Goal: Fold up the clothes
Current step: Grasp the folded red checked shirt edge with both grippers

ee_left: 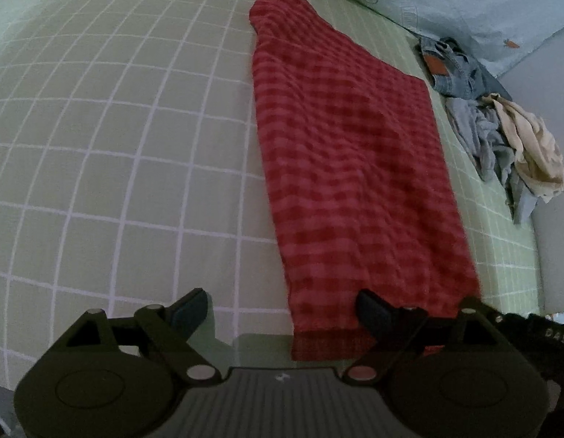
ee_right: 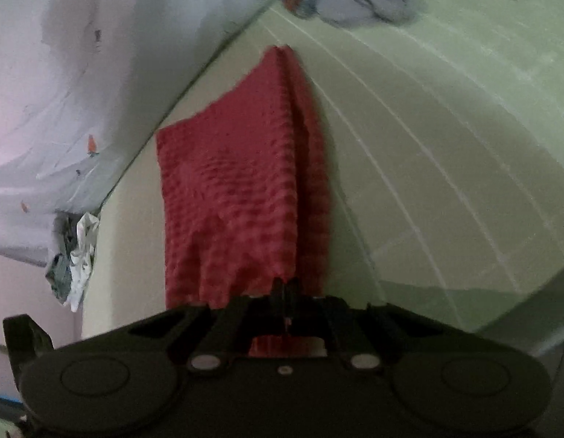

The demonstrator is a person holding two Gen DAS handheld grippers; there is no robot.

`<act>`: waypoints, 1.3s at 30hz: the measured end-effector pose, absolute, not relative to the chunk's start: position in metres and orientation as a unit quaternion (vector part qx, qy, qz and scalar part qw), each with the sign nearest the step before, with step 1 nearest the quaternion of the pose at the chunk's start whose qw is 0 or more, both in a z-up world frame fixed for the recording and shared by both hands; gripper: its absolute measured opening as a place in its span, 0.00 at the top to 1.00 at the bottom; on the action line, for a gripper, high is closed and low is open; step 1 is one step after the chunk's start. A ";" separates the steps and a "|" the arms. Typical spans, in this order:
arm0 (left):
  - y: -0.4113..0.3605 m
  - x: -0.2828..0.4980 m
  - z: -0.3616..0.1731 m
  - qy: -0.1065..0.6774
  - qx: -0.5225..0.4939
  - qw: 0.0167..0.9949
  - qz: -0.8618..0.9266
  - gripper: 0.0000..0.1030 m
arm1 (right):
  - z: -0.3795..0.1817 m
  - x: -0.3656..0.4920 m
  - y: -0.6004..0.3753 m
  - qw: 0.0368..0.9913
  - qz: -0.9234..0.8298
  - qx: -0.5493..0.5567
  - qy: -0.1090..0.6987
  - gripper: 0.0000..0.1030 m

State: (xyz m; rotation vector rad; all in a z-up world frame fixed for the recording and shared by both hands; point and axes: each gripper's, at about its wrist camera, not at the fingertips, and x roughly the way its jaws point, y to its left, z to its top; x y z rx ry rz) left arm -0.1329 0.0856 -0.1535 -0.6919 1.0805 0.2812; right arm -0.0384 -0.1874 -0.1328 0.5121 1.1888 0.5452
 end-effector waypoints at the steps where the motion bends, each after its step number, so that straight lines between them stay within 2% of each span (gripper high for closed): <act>1: 0.085 -0.133 -0.154 0.503 -0.320 0.792 0.129 0.17 | -0.134 -0.039 -0.187 0.762 0.248 0.237 0.550 0.70; 2: 0.085 -0.132 -0.154 0.504 -0.319 0.793 0.127 0.20 | -0.135 -0.039 -0.186 0.761 0.246 0.232 0.553 0.61; 4: 0.086 -0.131 -0.154 0.502 -0.319 0.794 0.125 0.24 | -0.140 -0.038 -0.181 0.757 0.244 0.226 0.562 0.62; 6: 0.087 -0.131 -0.155 0.499 -0.325 0.795 0.121 0.36 | -0.147 -0.038 -0.179 0.750 0.242 0.230 0.571 0.80; 7: 0.088 -0.131 -0.156 0.497 -0.334 0.793 0.113 0.46 | -0.149 -0.038 -0.180 0.749 0.240 0.235 0.571 0.92; 8: 0.089 -0.132 -0.157 0.497 -0.347 0.789 0.102 0.52 | -0.149 -0.040 -0.182 0.749 0.239 0.241 0.569 0.93; 9: 0.091 -0.133 -0.159 0.496 -0.364 0.783 0.092 0.67 | -0.148 -0.042 -0.185 0.749 0.238 0.246 0.567 0.95; 10: 0.093 -0.135 -0.162 0.494 -0.383 0.776 0.083 0.78 | -0.148 -0.043 -0.188 0.748 0.237 0.252 0.567 0.96; 11: 0.095 -0.137 -0.163 0.493 -0.396 0.771 0.075 0.80 | -0.147 -0.044 -0.191 0.746 0.236 0.257 0.567 0.96; 13: 0.096 -0.142 -0.163 0.493 -0.402 0.769 0.067 0.81 | -0.147 -0.045 -0.195 0.741 0.232 0.263 0.573 0.95; 15: 0.099 -0.146 -0.165 0.494 -0.410 0.764 0.068 0.80 | -0.149 -0.045 -0.197 0.737 0.225 0.267 0.579 0.89; 16: 0.100 -0.147 -0.166 0.496 -0.413 0.760 0.071 0.77 | -0.150 -0.044 -0.196 0.737 0.221 0.267 0.581 0.78; 17: 0.102 -0.147 -0.168 0.498 -0.416 0.758 0.074 0.76 | -0.151 -0.044 -0.195 0.736 0.217 0.266 0.583 0.73; 19: 0.105 -0.147 -0.169 0.498 -0.422 0.754 0.074 0.69 | -0.152 -0.043 -0.195 0.734 0.215 0.273 0.584 0.66; 21: 0.106 -0.147 -0.171 0.499 -0.427 0.750 0.070 0.65 | -0.154 -0.040 -0.197 0.726 0.215 0.288 0.586 0.62; 22: 0.107 -0.147 -0.173 0.500 -0.434 0.746 0.066 0.60 | -0.157 -0.040 -0.199 0.721 0.215 0.299 0.587 0.60; 23: 0.108 -0.147 -0.175 0.498 -0.444 0.743 0.059 0.49 | -0.163 -0.039 -0.201 0.707 0.216 0.326 0.589 0.57; 24: 0.110 -0.146 -0.177 0.492 -0.458 0.739 0.048 0.42 | -0.168 -0.039 -0.203 0.694 0.218 0.352 0.589 0.55; 25: 0.111 -0.144 -0.179 0.488 -0.471 0.734 0.037 0.33 | -0.175 -0.038 -0.206 0.678 0.219 0.380 0.590 0.49; 26: 0.111 -0.143 -0.181 0.486 -0.481 0.729 0.028 0.32 | -0.184 -0.038 -0.210 0.654 0.221 0.419 0.589 0.47; 30: 0.112 -0.141 -0.186 0.482 -0.499 0.720 0.020 0.34 | -0.213 -0.040 -0.220 0.584 0.216 0.523 0.583 0.48; 32: 0.114 -0.140 -0.188 0.480 -0.508 0.715 0.019 0.37 | -0.211 -0.039 -0.216 0.588 0.224 0.513 0.584 0.44; 33: 0.114 -0.139 -0.189 0.481 -0.511 0.712 0.021 0.46 | -0.210 -0.038 -0.215 0.589 0.228 0.510 0.584 0.42; 35: 0.115 -0.138 -0.195 0.488 -0.517 0.703 0.028 0.78 | -0.208 -0.037 -0.212 0.591 0.237 0.503 0.584 0.40; 37: 0.117 -0.140 -0.203 0.490 -0.535 0.687 0.030 0.80 | -0.207 -0.035 -0.211 0.590 0.240 0.499 0.588 0.40; 39: 0.118 -0.140 -0.209 0.486 -0.556 0.674 0.027 0.81 | -0.206 -0.035 -0.209 0.591 0.237 0.489 0.596 0.48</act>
